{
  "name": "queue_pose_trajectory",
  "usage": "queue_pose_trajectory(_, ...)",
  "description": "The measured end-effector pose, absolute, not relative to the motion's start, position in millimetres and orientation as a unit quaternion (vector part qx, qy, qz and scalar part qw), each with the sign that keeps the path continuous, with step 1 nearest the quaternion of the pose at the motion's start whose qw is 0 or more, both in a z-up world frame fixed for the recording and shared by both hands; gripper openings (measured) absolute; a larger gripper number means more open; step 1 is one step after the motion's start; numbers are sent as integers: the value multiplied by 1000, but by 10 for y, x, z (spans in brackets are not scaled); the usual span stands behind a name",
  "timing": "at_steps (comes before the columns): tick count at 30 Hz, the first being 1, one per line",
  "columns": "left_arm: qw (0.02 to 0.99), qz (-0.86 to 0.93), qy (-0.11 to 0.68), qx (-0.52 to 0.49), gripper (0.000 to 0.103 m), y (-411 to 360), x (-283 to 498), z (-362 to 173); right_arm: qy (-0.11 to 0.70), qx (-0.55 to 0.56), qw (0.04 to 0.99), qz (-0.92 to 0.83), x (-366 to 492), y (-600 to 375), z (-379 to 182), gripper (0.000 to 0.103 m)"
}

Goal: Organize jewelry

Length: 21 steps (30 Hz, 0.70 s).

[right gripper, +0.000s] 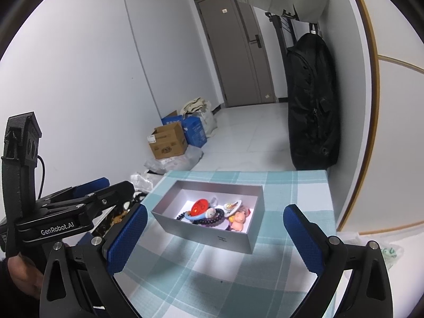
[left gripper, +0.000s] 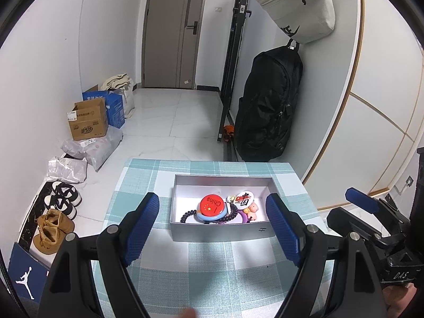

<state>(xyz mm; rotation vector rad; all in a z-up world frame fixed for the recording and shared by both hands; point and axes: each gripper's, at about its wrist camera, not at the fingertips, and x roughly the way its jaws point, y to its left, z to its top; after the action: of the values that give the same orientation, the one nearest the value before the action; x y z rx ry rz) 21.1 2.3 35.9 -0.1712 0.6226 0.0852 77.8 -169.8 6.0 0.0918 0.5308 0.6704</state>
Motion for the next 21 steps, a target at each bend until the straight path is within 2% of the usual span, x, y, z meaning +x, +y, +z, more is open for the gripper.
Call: queue_pose_trajectory(21,945,39,312,-85,79,37,204,347,261,44,909,323,786,-1712,50,103)
